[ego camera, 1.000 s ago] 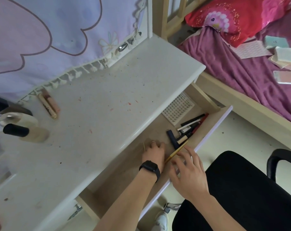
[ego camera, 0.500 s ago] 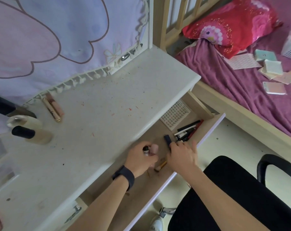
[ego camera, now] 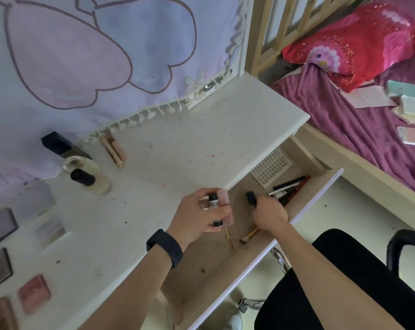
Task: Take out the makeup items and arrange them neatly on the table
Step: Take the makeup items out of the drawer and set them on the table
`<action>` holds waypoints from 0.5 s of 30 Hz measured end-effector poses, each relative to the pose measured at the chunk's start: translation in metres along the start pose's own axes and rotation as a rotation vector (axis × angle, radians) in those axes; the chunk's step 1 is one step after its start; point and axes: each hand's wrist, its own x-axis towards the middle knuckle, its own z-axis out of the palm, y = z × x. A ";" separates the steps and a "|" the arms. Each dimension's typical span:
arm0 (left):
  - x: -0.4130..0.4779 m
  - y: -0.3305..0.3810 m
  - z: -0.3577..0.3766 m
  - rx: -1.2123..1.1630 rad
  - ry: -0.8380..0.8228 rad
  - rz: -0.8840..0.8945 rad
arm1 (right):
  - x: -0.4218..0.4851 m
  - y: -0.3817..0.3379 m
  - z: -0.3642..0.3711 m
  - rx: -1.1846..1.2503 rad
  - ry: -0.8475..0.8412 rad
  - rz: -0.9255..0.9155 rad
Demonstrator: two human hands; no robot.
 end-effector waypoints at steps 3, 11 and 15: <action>-0.007 0.002 -0.016 -0.018 0.013 -0.017 | -0.031 0.002 -0.025 0.535 0.087 -0.102; -0.030 -0.002 -0.062 -0.213 0.058 -0.080 | -0.110 -0.028 -0.045 1.429 -0.321 -0.178; -0.044 -0.008 -0.076 -0.224 0.017 -0.111 | -0.121 -0.058 -0.039 1.429 -0.426 -0.217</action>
